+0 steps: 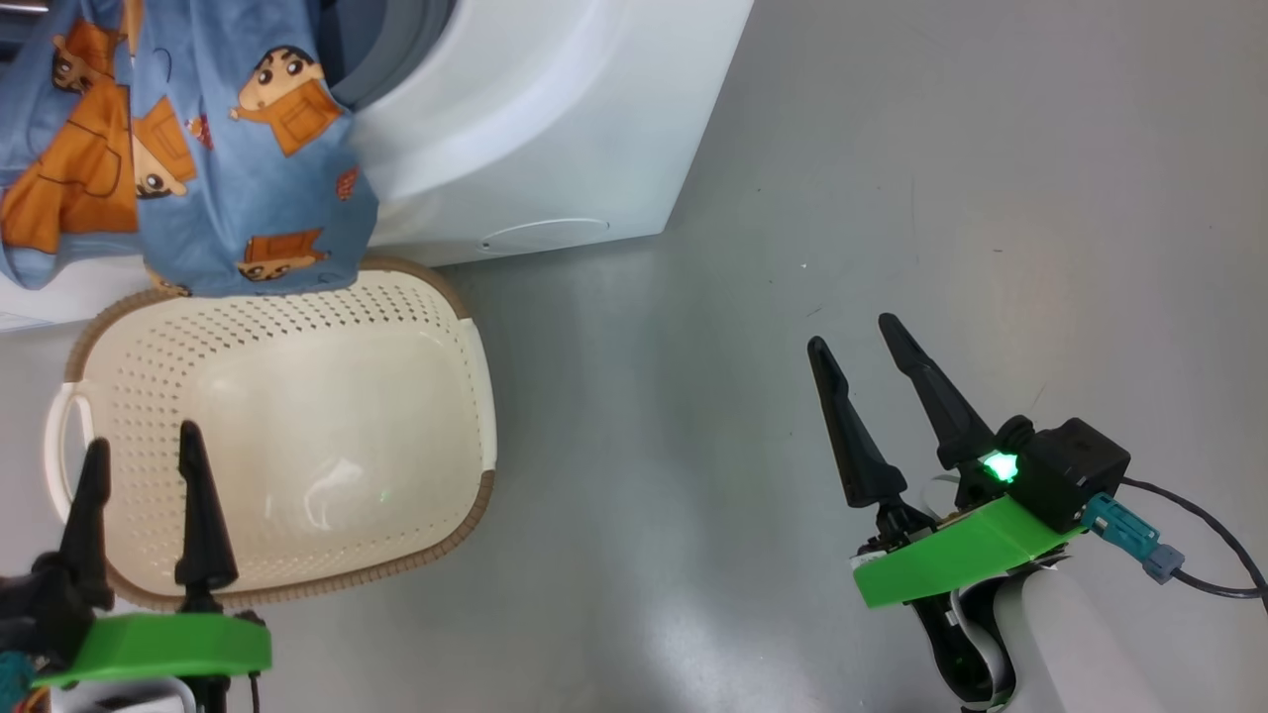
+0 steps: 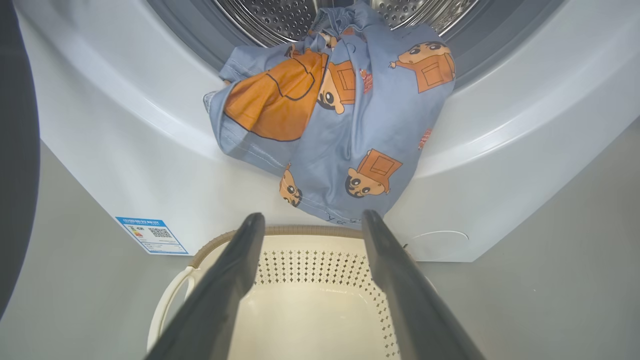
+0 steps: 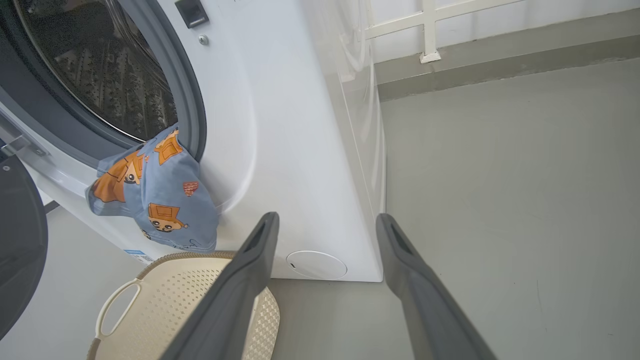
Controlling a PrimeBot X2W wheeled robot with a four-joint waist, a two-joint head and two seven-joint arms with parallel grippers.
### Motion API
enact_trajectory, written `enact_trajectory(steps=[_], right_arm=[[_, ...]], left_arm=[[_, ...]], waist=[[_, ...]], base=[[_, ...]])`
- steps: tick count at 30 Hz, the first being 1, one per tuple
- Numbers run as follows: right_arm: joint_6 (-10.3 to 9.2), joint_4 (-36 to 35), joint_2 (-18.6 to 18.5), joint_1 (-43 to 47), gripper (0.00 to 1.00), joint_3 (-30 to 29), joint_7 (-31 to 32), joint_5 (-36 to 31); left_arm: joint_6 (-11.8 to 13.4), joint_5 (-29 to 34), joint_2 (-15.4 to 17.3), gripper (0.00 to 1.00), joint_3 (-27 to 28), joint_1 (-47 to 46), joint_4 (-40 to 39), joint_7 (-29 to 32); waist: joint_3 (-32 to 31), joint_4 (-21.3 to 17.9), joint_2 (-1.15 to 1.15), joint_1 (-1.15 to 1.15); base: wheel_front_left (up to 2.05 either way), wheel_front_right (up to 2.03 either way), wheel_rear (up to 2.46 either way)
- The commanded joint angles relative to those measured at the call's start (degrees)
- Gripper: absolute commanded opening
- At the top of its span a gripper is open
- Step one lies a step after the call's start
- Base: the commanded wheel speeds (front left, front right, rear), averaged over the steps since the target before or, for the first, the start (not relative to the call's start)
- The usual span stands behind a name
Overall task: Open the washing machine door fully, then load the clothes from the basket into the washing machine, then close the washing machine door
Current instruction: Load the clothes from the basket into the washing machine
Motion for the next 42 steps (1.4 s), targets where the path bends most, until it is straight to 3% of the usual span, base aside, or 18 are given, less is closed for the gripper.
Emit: enact_trajectory(steps=[1,18,42], right_arm=[[0.16,-1.0,0.3,1.8,1.0,1.3,-0.3,0.1],[0.16,-0.8,0.3,1.7,1.0,1.3,-0.3,0.3],[0.16,-0.6,0.3,0.7,1.0,3.0,-0.3,1.7]], left_arm=[[0.3,-0.4,0.6,1.0,2.2,1.6,-1.6,-0.3],[0.5,-1.0,0.5,1.0,1.1,1.5,-0.8,-0.3],[-1.2,-2.7,5.5,1.0,0.5,-17.5,14.0,0.9]], waist=[[-0.1,0.0,0.0,0.0],[0.2,0.0,0.0,0.0],[3.0,-2.2,0.0,0.0]], base=[[0.0,0.0,0.0],[0.0,0.0,0.0],[0.0,0.0,0.0]])
